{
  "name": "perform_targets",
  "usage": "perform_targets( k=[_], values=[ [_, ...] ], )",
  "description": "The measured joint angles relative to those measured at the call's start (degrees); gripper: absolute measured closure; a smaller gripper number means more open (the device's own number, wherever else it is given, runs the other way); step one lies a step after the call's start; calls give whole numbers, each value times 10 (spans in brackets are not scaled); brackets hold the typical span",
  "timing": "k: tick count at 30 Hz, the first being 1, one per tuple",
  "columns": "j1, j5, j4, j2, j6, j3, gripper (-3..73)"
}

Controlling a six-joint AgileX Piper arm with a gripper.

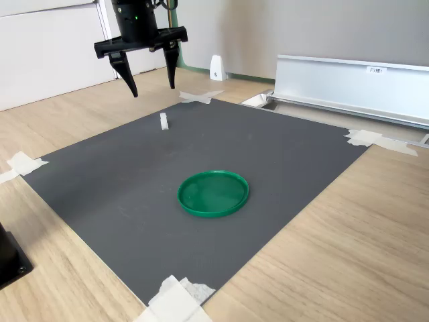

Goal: Grasp a white terminal and put it on the green lid.

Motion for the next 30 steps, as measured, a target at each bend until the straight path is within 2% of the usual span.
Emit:
perform_targets(
  k=[5,13,21,25,30],
  values=[
    [0,-1,-4,26,0,0,-14],
    [0,-4,-37,53,2,0,-14],
    [0,-17,-42,74,2,0,-6],
    [0,-29,-42,74,2,0,30],
    [0,-30,-36,74,2,0,116]
  ],
)
